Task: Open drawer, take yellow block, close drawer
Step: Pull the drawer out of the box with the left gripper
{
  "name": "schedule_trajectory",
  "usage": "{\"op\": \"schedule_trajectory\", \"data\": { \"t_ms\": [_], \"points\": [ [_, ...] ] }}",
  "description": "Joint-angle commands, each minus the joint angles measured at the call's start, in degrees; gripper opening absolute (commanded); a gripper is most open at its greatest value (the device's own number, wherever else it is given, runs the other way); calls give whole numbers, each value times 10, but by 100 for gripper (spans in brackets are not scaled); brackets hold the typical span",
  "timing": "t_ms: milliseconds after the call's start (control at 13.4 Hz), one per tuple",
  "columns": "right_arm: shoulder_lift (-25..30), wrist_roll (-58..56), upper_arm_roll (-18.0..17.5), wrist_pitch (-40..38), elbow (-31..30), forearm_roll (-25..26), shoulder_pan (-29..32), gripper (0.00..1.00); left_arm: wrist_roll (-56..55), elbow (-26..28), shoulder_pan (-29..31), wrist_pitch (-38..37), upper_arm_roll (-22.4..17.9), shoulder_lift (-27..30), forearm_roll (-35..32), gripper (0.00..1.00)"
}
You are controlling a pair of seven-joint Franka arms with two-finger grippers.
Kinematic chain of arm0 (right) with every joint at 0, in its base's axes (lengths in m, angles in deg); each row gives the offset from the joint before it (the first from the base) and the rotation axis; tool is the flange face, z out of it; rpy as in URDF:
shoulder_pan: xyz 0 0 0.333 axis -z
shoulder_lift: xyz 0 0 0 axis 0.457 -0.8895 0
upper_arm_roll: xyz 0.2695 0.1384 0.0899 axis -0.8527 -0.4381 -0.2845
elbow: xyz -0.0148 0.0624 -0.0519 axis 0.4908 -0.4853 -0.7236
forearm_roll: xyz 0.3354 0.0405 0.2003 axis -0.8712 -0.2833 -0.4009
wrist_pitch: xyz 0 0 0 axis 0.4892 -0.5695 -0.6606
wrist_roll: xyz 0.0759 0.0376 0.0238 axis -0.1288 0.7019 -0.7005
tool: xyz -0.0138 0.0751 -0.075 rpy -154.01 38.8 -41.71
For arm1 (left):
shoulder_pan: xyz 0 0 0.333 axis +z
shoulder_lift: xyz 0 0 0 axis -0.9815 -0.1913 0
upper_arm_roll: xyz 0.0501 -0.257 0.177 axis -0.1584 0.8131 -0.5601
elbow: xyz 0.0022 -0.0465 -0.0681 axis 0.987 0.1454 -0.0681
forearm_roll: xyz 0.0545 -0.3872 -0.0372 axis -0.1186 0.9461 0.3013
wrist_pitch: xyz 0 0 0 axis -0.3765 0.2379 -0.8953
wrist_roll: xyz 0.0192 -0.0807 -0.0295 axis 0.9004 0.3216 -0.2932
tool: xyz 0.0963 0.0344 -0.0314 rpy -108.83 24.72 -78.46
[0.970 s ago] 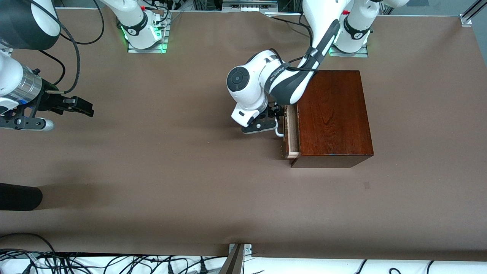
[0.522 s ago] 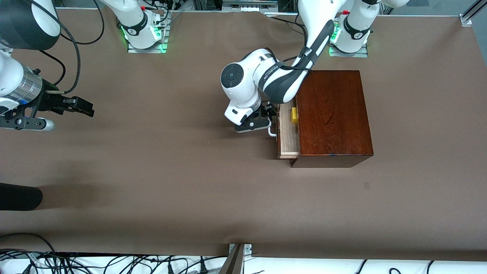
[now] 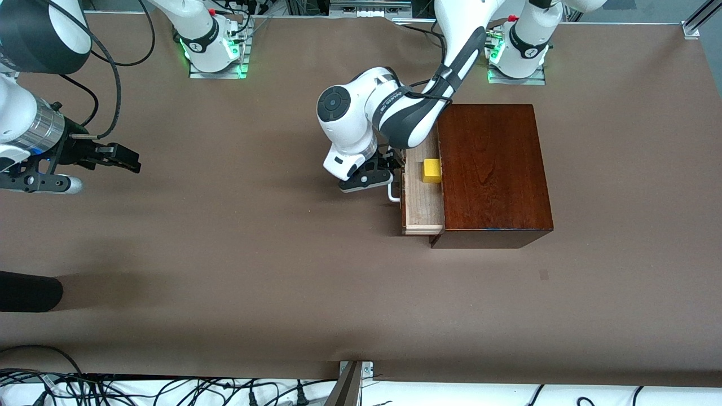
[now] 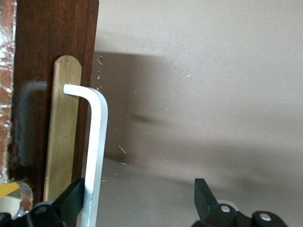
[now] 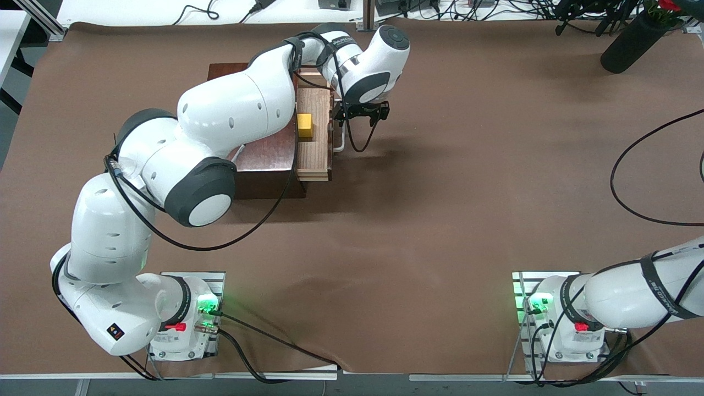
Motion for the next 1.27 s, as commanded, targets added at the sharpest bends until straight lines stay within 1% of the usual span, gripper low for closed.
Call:
{"op": "schedule_trajectory", "data": {
  "t_ms": [0,448,671,1193],
  "points": [
    [0,7,1,-2,4,0,-6,100,-23,-62,-28,5,6,-37,18,100],
    [0,7,1,-2,4,1,-7,100,-39,-81,-35,5,7,-45,20,100],
    [0,7,0,-3,4,1,-7,100,-40,-93,-35,4,7,-44,42,100],
    [0,7,0,-4,5,1,-7,100,-40,-94,-32,3,6,-40,59,100]
  ]
}}
